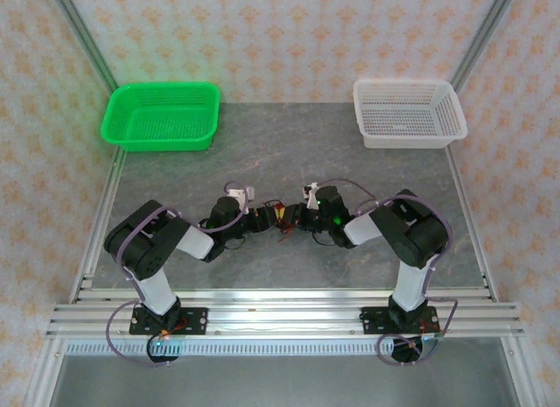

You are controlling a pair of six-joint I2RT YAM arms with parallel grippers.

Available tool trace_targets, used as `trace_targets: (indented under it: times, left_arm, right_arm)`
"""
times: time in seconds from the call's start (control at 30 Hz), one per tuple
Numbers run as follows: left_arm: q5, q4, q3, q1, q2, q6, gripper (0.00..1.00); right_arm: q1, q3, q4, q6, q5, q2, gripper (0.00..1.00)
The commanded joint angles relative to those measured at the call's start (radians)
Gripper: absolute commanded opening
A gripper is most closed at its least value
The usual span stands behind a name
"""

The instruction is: Untangle the cables

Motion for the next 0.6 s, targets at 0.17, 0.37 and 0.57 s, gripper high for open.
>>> trace_targets:
  times: [0.17,0.37,0.57]
  left_arm:
    - [0.039,0.052,0.037,-0.013,0.095,-0.027,0.54]
    - [0.046,0.074,0.054,-0.013,0.155,-0.031,0.4]
    - [0.08,0.132,0.062,-0.014,0.2,-0.063,0.12]
  right_arm:
    - [0.003,0.011,-0.008,-0.014,0.016,0.027,0.0]
    - [0.003,0.014,-0.002,-0.014,0.011,0.031,0.0]
    - [0.005,0.021,-0.003,-0.01,0.008,0.03,0.0]
